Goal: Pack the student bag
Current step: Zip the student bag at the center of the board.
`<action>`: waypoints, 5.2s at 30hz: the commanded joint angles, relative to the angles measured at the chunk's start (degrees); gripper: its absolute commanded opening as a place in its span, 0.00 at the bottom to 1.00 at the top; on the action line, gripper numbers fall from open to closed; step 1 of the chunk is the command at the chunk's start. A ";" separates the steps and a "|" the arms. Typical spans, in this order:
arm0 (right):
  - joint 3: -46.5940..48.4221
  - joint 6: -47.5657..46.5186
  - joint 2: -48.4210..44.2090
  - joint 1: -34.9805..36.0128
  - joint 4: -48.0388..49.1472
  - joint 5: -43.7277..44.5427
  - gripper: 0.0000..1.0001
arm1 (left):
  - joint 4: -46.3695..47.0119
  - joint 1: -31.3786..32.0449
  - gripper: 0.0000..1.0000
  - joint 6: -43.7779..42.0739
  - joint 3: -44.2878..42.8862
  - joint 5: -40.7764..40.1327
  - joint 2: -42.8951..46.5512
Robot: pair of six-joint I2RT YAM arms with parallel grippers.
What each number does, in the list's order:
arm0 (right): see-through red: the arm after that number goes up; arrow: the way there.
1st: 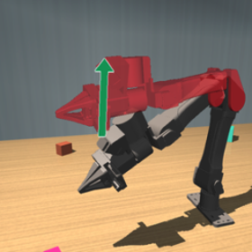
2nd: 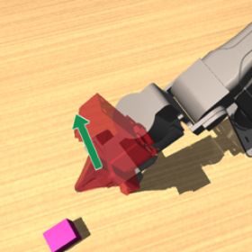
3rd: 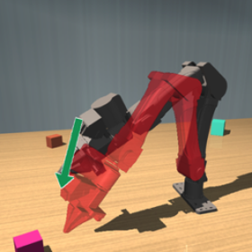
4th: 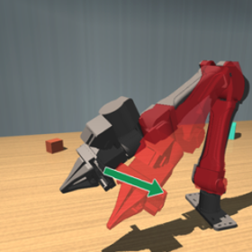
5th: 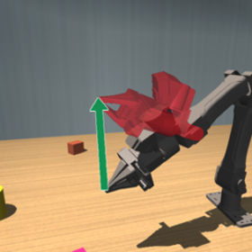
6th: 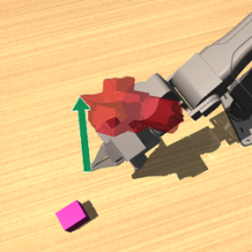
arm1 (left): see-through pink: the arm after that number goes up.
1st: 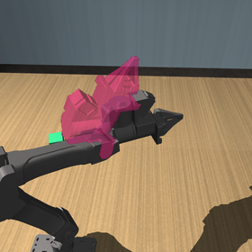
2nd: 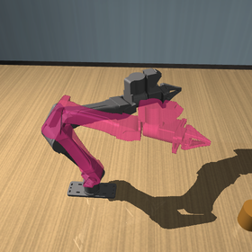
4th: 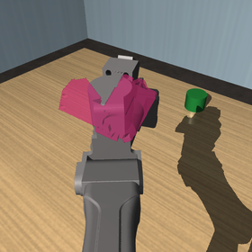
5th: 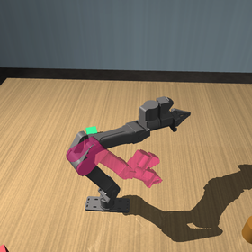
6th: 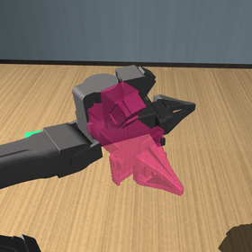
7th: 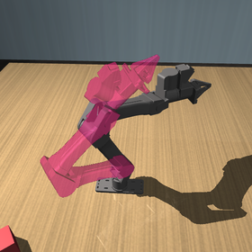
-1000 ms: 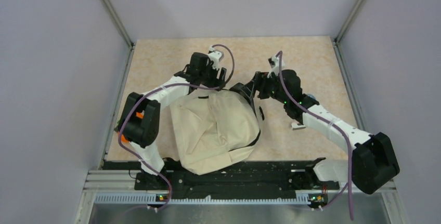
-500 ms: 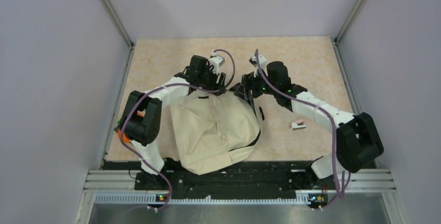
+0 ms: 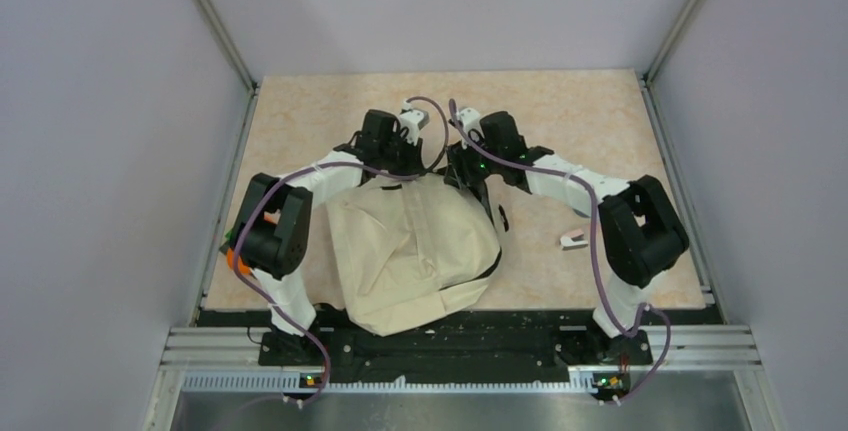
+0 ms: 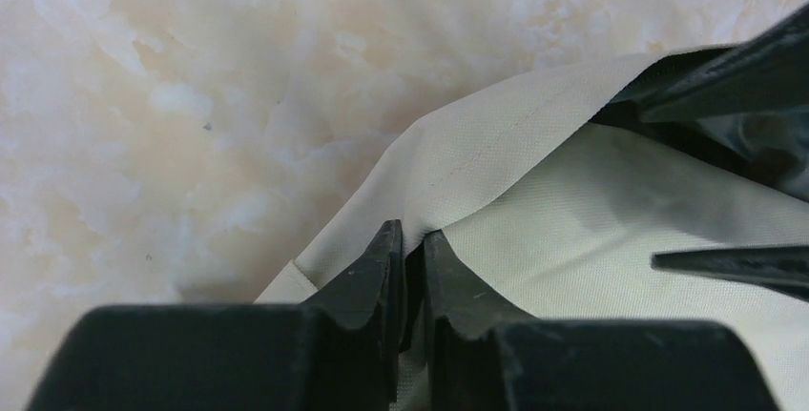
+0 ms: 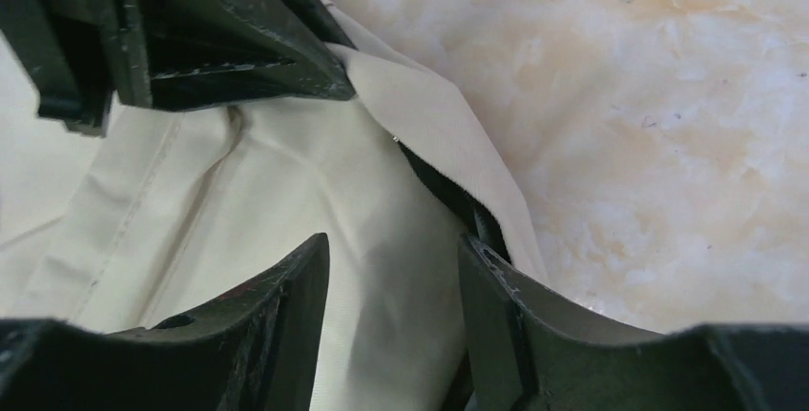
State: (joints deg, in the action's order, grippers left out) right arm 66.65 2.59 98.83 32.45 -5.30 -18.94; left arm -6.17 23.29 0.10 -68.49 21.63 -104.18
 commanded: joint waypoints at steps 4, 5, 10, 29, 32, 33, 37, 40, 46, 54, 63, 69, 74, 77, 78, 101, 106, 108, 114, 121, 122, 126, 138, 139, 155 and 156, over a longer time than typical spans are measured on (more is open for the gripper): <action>5.30 -2.31 4.52 1.04 1.64 6.91 0.50 | 2.70 -0.74 0.02 -0.35 2.24 2.73 1.35; 5.58 -2.27 5.28 1.04 1.95 6.71 0.50 | 2.81 -0.78 0.00 -0.35 2.24 2.92 1.28; 7.32 -2.29 8.23 1.03 2.83 3.53 0.49 | 3.58 -0.89 0.00 -0.31 2.62 4.29 1.24; 12.17 -5.11 13.65 1.04 2.82 -2.91 0.24 | 5.03 -1.07 0.00 -0.36 3.46 6.37 2.26; 11.43 -4.87 12.83 1.04 3.46 -1.87 0.07 | 5.03 -1.09 0.00 -0.34 3.61 6.08 2.48; 11.38 -4.41 12.40 1.03 3.42 -1.04 0.05 | 4.99 -1.06 0.00 -0.34 3.73 5.76 2.57; 11.43 -3.04 10.25 1.02 1.36 2.97 0.00 | 4.86 -1.12 0.00 1.62 4.15 2.85 3.05; 12.03 0.19 8.73 1.04 -1.51 5.60 0.00 | 4.30 -1.07 0.00 2.00 4.41 1.69 3.76; 11.78 2.56 5.95 1.04 -5.87 11.35 0.00 | 4.32 -1.09 0.00 2.58 5.19 -0.63 5.55; 11.15 4.67 2.30 1.04 -13.47 17.17 0.00 | 3.17 -1.08 0.00 5.01 5.18 -9.50 7.20; 9.60 9.25 -3.51 0.99 -21.36 21.02 0.00 | 4.31 -2.12 0.00 11.19 4.58 -21.18 8.97; 6.67 10.96 -5.95 0.28 -22.46 19.21 0.00 | 4.29 -4.02 0.00 15.40 3.69 -27.81 9.23; 2.98 11.68 -8.12 -0.25 -22.30 17.04 0.00 | 4.31 -5.88 0.00 18.96 4.53 -29.62 9.74; 0.69 11.95 -9.29 -0.45 -21.81 14.79 0.00 | 4.20 -6.64 0.00 20.51 5.37 -30.92 10.20; 0.07 12.17 -9.61 -0.45 -21.65 13.99 0.00 | 4.17 -6.86 0.00 20.81 5.69 -31.36 10.37; 2.54 12.87 -14.36 -0.67 -19.93 7.17 0.00 | 22.62 -4.29 0.61 -3.51 8.76 10.82 15.32; 2.27 13.07 -14.99 -0.89 -19.65 6.62 0.00 | 23.31 -2.43 0.62 -7.73 5.18 17.37 9.23; 2.17 13.19 -15.29 -0.89 -19.57 6.34 0.00 | 23.01 -1.65 0.62 -8.50 3.56 19.61 7.05; 2.03 13.29 -15.91 -0.98 -19.55 5.78 0.00 | 16.43 1.96 0.63 -13.79 -2.32 21.02 1.70; 1.38 13.40 -16.63 -1.07 -19.34 5.12 0.00 | 13.42 4.99 0.63 -17.35 -5.11 19.81 -1.86; 1.36 13.33 -16.77 -1.15 -19.39 5.14 0.00 | 13.12 5.04 0.64 -17.47 -5.04 20.00 -1.97; 1.02 13.45 -17.13 -1.38 -19.12 5.01 0.00 | 11.53 5.19 0.62 -17.90 -4.55 20.47 -1.76; 0.22 13.62 -17.35 -1.51 -18.39 4.15 0.00 | 6.36 6.23 0.60 -19.12 -9.01 24.02 -4.95; 0.12 13.71 -17.40 -1.51 -18.25 4.25 0.00 | 6.35 6.47 0.57 -19.16 -9.31 24.01 -5.27; -9.53 23.03 -23.94 -1.60 -12.07 3.19 0.00 | 30.42 7.03 0.00 -3.82 -1.18 6.56 -0.61; -10.26 23.55 -24.57 -1.60 -11.59 2.74 0.00 | 30.72 7.03 0.00 -3.19 -1.72 4.88 -0.79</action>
State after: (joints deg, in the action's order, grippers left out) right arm 58.33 21.65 79.46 30.87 -21.04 -12.16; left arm 13.39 30.72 -7.84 -69.21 36.29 -107.72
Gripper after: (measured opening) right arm 0.007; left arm 0.009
